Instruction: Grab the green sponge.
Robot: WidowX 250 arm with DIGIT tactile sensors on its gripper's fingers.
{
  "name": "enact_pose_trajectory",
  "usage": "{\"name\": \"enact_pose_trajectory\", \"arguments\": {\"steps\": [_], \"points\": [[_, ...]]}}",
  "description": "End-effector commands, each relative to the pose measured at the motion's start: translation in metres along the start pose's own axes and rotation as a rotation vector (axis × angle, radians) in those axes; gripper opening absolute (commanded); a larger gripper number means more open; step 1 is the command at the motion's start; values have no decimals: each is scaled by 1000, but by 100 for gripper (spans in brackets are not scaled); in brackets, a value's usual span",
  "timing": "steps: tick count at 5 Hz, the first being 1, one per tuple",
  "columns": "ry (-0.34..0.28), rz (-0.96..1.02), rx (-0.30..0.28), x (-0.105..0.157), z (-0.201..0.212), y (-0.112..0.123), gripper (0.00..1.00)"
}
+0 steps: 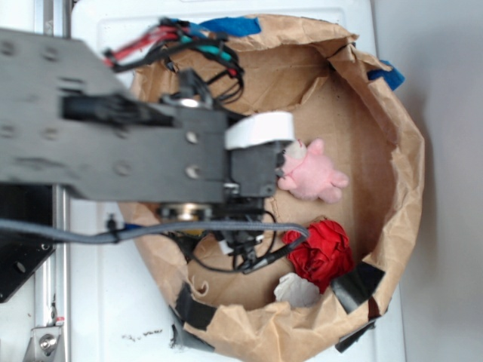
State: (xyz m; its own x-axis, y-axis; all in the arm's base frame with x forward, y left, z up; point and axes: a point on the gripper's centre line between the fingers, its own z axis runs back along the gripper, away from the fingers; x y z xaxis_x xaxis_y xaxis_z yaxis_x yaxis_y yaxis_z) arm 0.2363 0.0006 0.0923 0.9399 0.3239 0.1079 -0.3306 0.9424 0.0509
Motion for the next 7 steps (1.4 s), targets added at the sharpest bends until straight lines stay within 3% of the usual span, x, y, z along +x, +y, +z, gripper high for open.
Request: {"name": "enact_pose_trajectory", "arguments": {"steps": [1,3,4,5,7], "points": [[-1,-2,29,-13,-29,21,100],[-12,-4,49,-14,-37,30,100],[-5,-3,15,-15,-34,27,100],[3,56,-103,-11,-32,26,100],[23,7,-163,-17,-24,14,100]]}}
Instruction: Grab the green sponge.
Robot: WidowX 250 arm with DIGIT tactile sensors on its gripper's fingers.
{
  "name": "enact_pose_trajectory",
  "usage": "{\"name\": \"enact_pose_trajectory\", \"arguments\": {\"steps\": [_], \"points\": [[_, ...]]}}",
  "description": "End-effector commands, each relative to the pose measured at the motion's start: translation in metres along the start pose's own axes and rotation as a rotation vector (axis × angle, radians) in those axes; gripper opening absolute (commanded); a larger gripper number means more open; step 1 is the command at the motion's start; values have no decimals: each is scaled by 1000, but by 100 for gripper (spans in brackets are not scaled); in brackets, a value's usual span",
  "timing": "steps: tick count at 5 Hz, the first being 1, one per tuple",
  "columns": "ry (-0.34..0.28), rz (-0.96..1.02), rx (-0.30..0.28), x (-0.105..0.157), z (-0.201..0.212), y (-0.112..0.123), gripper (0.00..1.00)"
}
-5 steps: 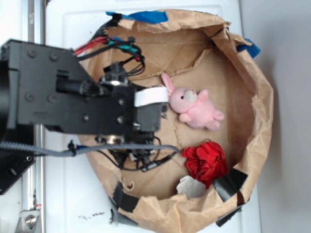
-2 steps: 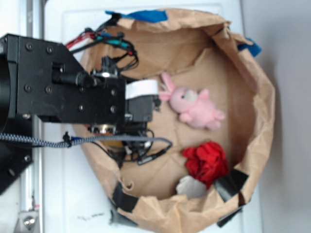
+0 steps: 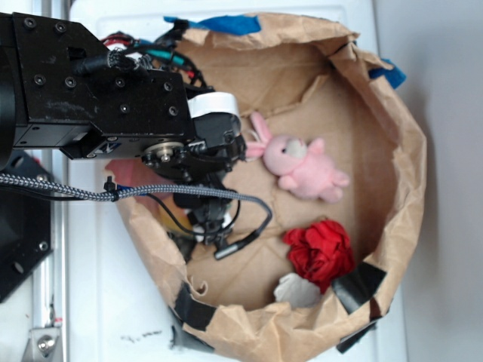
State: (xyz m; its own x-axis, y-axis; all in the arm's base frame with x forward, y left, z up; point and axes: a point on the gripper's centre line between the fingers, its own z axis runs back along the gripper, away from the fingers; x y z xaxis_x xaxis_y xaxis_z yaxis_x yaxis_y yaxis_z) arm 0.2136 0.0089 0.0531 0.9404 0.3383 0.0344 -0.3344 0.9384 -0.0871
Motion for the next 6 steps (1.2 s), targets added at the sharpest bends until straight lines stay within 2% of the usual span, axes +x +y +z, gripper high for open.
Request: {"name": "enact_pose_trajectory", "arguments": {"steps": [1,2,4,6], "points": [[-55,-32,-25,2,15,-8,100],[-28,-49,9,2,-3,-11,100],[-67,-76,76,-1,-21,-16,100],[-49,-83,77,-1,-27,-15,100]]}}
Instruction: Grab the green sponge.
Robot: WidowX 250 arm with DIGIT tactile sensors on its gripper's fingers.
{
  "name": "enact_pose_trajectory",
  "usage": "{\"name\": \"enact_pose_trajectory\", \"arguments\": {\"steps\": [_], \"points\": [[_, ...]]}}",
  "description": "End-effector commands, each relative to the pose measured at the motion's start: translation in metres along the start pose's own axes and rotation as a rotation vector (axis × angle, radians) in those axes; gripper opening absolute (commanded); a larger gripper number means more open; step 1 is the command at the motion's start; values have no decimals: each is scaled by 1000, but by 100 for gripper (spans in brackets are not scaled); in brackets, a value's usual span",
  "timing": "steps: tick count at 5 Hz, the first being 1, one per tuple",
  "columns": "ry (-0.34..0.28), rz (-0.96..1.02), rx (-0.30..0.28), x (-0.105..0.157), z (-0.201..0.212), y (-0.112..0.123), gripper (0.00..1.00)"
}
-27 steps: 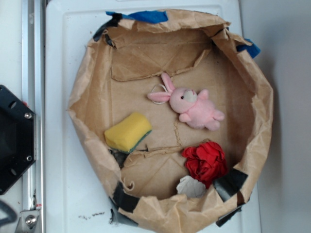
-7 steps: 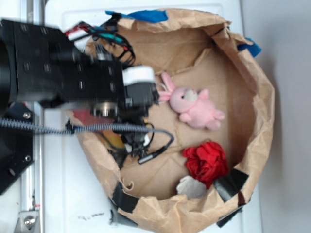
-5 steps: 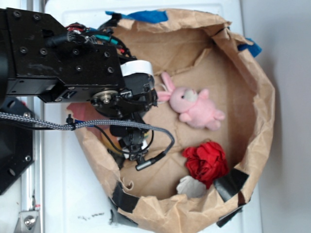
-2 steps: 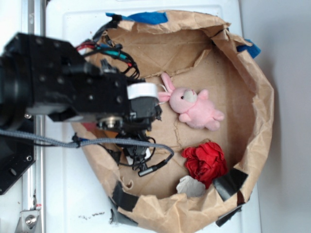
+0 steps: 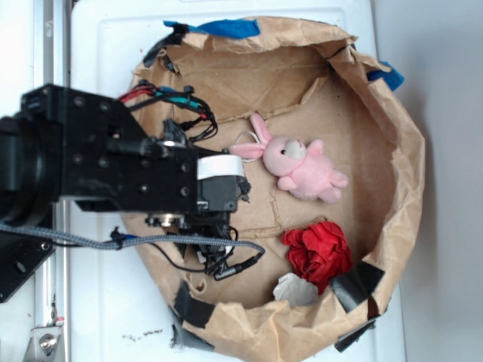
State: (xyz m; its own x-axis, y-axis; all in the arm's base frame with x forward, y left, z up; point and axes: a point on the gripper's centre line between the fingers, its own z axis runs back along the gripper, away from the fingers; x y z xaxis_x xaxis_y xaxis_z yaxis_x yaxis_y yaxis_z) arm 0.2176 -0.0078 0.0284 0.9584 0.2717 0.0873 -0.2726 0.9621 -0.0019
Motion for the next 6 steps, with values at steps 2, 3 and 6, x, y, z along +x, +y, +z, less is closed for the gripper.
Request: {"name": "enact_pose_trajectory", "arguments": {"steps": [2,3,6], "points": [[-1,0,7,2,-7,3,66],[-5,13,9,2,-8,4,0],[-90,-84,-12,11,44,11,0]]}}
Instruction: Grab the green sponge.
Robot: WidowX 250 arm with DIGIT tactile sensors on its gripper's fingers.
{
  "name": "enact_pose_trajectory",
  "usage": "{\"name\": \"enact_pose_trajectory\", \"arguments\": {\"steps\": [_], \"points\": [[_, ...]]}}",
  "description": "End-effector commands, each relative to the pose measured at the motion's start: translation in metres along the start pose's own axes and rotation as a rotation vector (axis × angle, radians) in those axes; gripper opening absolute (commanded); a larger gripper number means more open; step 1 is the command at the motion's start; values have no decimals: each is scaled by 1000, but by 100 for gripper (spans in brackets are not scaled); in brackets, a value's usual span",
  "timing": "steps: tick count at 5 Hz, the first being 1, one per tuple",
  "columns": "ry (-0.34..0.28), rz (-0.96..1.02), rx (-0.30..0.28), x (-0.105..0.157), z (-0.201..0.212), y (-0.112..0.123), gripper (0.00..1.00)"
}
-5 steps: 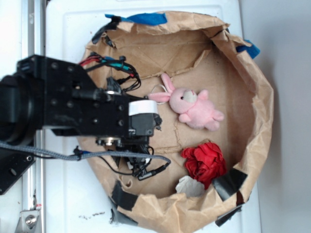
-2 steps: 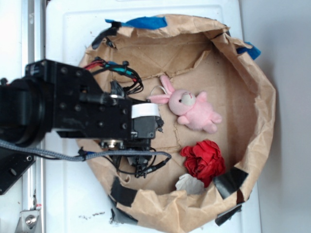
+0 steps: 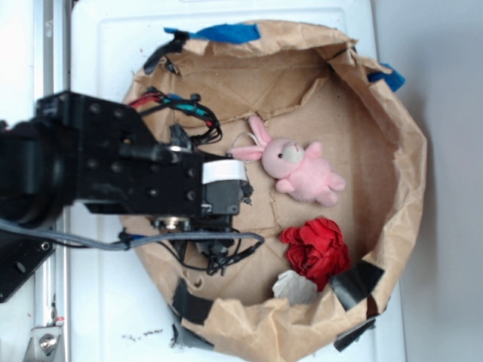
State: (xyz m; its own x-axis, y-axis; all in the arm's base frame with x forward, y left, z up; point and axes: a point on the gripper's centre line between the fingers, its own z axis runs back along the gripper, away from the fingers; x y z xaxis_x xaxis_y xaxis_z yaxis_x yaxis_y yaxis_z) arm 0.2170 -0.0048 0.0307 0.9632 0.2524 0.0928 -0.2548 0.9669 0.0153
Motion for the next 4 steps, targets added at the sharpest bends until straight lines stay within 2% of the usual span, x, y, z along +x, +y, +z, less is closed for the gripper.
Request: {"name": "enact_pose_trajectory", "arguments": {"steps": [1,2,3,4], "points": [[-199,-106,73,22,78,15,0],[-217,-72,97,33,108,25,0],[-249,-88,23,39,125,29,0],[-253,-92,33,45,124,23,0]]}}
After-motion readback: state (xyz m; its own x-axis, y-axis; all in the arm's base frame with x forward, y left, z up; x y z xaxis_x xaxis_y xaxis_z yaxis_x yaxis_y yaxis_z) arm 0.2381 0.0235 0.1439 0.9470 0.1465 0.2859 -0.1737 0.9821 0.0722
